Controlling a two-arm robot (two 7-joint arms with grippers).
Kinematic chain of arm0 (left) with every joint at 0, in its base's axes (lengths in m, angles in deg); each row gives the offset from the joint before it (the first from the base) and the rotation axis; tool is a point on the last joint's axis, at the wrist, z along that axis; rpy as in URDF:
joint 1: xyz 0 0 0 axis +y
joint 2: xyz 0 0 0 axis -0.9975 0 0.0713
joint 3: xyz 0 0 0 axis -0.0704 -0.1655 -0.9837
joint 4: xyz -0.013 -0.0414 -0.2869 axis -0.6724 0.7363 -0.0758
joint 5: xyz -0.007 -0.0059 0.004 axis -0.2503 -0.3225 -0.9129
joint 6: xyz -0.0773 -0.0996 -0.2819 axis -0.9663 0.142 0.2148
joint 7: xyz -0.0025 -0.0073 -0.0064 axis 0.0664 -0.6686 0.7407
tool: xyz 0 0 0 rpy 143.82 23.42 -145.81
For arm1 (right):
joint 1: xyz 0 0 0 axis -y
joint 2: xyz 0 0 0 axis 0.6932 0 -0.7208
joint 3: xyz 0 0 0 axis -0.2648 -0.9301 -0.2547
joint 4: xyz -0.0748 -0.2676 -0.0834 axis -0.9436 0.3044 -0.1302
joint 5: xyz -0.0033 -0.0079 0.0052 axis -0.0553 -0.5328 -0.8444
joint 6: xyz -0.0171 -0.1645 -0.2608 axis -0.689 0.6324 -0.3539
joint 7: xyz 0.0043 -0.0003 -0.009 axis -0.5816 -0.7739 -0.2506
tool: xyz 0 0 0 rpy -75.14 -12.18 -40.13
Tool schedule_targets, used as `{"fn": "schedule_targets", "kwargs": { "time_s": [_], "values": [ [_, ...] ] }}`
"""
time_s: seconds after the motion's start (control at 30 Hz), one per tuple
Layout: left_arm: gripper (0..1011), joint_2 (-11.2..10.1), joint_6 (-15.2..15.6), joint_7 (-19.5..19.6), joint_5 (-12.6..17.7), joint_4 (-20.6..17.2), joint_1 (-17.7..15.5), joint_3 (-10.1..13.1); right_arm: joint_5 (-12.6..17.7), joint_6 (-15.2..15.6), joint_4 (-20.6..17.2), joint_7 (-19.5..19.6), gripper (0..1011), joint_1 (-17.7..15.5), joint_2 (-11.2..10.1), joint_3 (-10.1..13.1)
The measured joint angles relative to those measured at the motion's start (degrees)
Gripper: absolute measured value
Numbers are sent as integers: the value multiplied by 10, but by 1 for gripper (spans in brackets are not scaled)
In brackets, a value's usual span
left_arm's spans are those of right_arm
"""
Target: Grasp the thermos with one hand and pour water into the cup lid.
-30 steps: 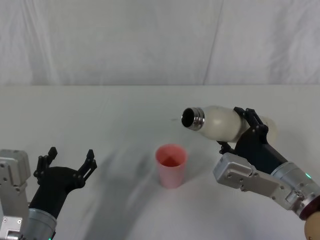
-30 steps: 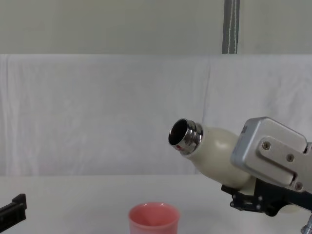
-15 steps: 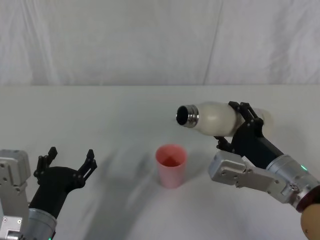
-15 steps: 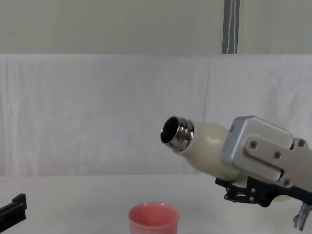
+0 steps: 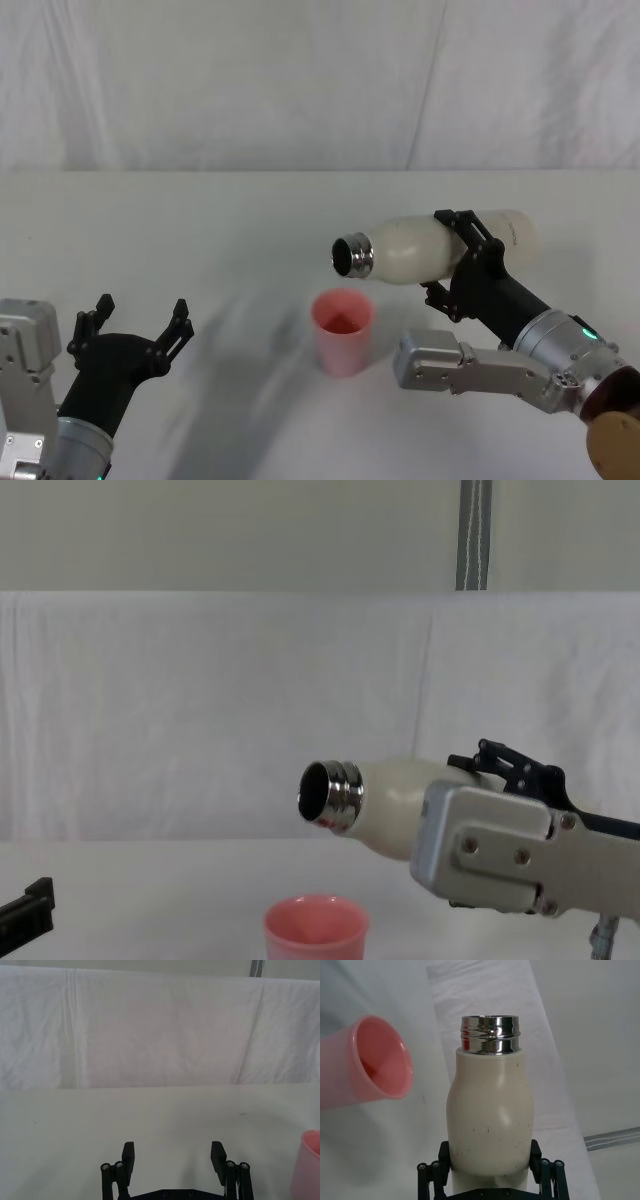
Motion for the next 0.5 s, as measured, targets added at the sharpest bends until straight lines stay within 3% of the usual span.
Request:
{"fn": "schedule_targets", "kwargs": {
  "time_s": [0.5],
  "values": [
    [1001, 0, 0, 0, 0, 0, 0, 0, -38, 42, 8, 7, 950, -2, 3, -11]
  ]
}}
